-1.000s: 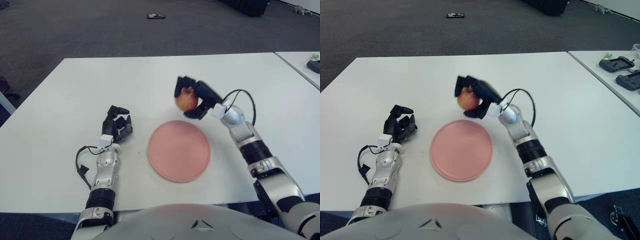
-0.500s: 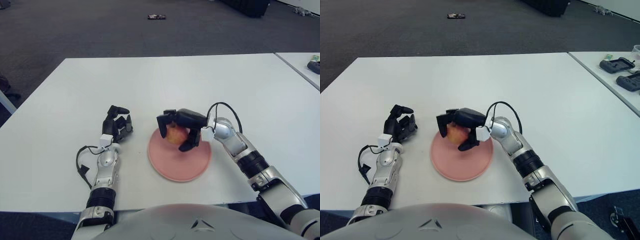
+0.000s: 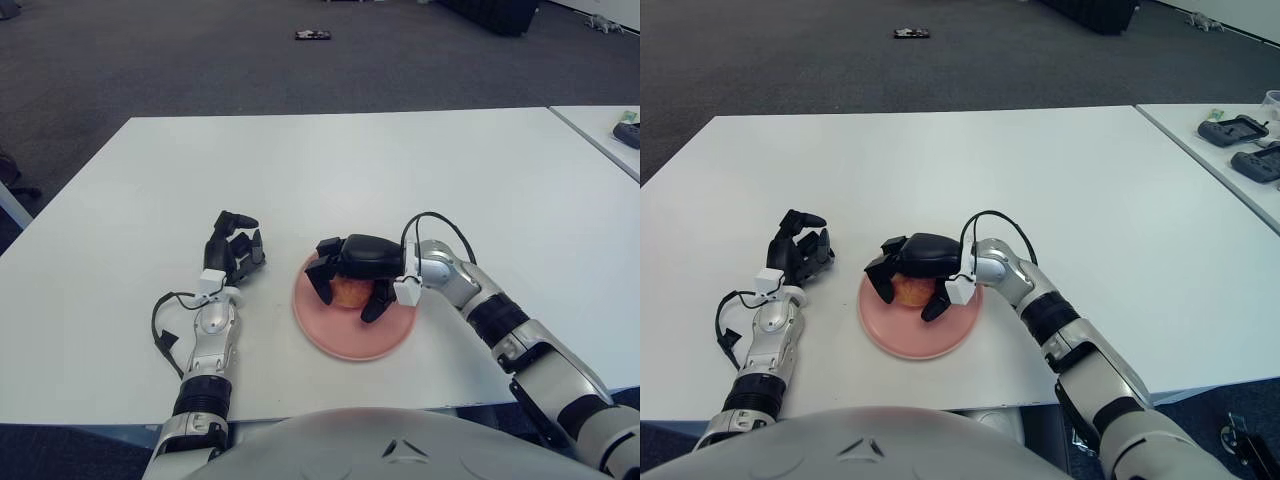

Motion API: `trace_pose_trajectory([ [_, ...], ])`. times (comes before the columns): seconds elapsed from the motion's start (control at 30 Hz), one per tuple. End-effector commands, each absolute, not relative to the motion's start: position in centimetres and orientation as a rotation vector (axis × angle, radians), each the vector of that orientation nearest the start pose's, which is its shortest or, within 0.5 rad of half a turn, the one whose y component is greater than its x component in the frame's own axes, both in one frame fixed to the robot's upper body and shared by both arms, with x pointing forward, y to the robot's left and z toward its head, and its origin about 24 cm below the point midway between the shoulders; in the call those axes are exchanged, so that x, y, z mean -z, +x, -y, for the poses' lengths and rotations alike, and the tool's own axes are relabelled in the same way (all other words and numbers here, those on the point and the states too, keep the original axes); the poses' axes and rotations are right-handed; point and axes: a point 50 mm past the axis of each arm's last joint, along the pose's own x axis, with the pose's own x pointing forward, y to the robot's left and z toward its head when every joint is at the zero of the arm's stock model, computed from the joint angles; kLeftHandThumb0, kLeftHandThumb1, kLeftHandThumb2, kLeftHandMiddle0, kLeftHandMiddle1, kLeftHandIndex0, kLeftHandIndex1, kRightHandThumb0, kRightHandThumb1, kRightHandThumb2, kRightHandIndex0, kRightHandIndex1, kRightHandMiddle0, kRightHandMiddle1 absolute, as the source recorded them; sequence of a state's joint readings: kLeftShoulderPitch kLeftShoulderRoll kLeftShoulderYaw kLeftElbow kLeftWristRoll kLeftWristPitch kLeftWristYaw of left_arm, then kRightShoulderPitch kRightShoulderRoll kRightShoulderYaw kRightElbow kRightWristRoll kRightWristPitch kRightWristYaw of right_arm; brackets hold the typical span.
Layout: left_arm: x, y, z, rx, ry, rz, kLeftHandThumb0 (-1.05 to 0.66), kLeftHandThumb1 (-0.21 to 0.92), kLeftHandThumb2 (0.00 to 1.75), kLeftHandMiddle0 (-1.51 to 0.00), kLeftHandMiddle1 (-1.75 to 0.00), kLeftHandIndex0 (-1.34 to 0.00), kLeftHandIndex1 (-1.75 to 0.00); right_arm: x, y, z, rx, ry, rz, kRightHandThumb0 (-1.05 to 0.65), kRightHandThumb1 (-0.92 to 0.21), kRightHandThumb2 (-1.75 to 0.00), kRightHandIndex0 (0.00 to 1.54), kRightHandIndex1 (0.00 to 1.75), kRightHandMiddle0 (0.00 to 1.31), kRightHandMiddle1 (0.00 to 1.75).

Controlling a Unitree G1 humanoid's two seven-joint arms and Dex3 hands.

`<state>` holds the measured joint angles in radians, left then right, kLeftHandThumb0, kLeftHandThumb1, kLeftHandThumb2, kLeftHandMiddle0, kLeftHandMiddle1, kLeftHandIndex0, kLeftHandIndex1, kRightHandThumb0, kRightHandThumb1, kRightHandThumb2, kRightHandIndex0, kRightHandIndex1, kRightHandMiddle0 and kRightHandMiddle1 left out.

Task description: Put the apple into the plate.

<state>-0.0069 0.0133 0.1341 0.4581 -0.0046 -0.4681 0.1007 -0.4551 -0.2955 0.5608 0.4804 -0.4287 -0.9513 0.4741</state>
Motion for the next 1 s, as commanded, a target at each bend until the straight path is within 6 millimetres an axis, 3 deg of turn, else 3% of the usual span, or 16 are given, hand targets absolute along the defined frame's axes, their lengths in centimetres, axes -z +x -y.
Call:
trace_pose_trajectory([
  [0.0,3.7,21.9,-18.9,-0.250,-0.001,-0.097,-0.41,0.57,1.01,-0.97,-1.75,-0.42,-1.75,-4.6,24.4,5.2,-1.377,-0.919,0.654,0.00,-0.03,-1.65,0.82,1.75,0.60,1.75],
  [0.27,3.6,22.0,-18.8,-0.252,-0.013,-0.096,-0.41,0.55,1.03,-0.98,-1.75,-0.43,-1.75,-3.9,24.2,5.6,-1.401,-1.022,0.632,0.00,-0.02,-1.65,0.84,1.72,0.61,1.75],
  [0.43,3.6,22.0,-18.9,-0.247,-0.011,-0.093,-0.41,0.55,1.03,-0.98,-1.75,-0.43,-1.75,-3.2,23.8,5.7,-1.350,-1.115,0.657,0.00,0.05,-1.73,0.89,1.74,0.67,1.72],
  [0.57,3.6,22.0,-18.9,-0.245,-0.006,-0.092,-0.41,0.55,1.03,-0.97,-1.75,-0.43,-1.75,-2.5,23.6,6.1,-1.264,-1.183,0.659,0.00,-0.02,-1.65,0.83,1.75,0.63,1.69],
  [0.67,3.6,22.0,-18.9,-0.244,-0.001,-0.092,-0.41,0.55,1.03,-0.97,-1.75,-0.43,-1.75,-2.6,23.7,6.0,-1.212,-1.211,0.678,0.00,-0.27,-1.38,0.67,1.74,0.40,1.73],
  [0.77,3.5,22.0,-18.9,-0.243,0.005,-0.092,-0.41,0.55,1.03,-0.96,-1.75,-0.43,-1.75,-2.8,23.8,6.3,-1.187,-1.240,0.692,-0.01,-0.39,-1.24,0.59,1.73,0.30,1.74],
  [0.83,3.5,22.0,-18.9,-0.241,0.006,-0.092,-0.41,0.55,1.03,-0.96,-1.75,-0.43,-1.75,-3.8,24.3,6.6,-1.183,-1.280,0.690,0.00,-0.58,-1.00,0.41,1.74,0.23,1.72],
  [0.9,3.5,22.0,-18.9,-0.239,0.005,-0.092,-0.41,0.55,1.03,-0.96,-1.75,-0.43,-1.75,-4.6,24.6,6.7,-1.190,-1.318,0.676,-0.15,-0.44,-1.07,0.21,1.62,0.12,1.55],
  [0.97,3.5,22.0,-18.9,-0.238,0.003,-0.091,-0.41,0.55,1.03,-0.96,-1.75,-0.43,-1.75,-4.5,24.5,6.7,-1.201,-1.359,0.651,-0.29,-0.36,-1.11,0.09,1.36,0.05,1.30],
])
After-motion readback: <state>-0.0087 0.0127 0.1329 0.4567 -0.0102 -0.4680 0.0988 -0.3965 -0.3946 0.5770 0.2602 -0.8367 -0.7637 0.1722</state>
